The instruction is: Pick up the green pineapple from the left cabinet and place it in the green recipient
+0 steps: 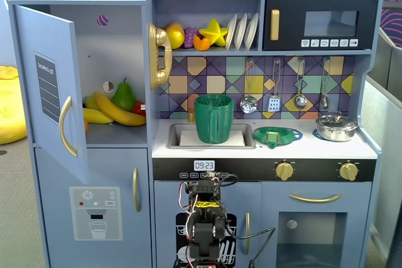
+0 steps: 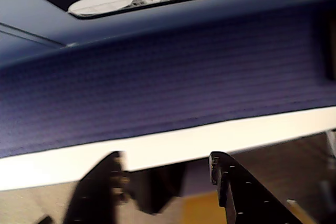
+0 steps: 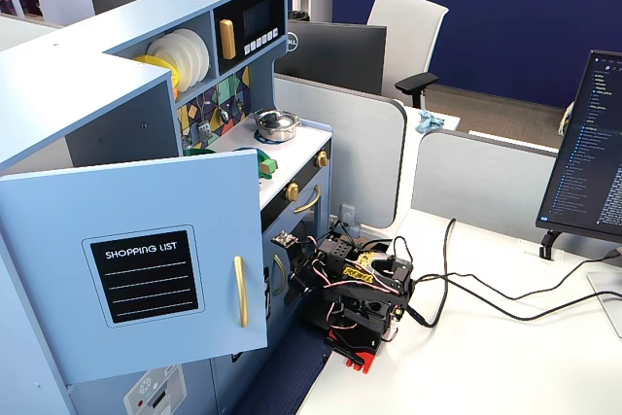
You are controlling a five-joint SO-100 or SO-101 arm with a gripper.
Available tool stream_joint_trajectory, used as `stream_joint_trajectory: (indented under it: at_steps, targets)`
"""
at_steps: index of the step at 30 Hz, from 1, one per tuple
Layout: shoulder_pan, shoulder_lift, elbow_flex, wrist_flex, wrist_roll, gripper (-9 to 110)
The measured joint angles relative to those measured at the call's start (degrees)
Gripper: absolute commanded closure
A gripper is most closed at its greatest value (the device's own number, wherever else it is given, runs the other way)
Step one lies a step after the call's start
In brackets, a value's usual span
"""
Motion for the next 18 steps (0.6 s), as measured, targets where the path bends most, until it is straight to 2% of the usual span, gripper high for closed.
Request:
stream_joint_trajectory:
  at_steps: [6,14,18]
  targets:
    - [-1.3,-0.6,0.3,1.1,1.8,101]
    - [-0.6,8.0,0.2,14.7,2.5,101]
    - [-0.3,9.9,0.4,15.5,3.3,101]
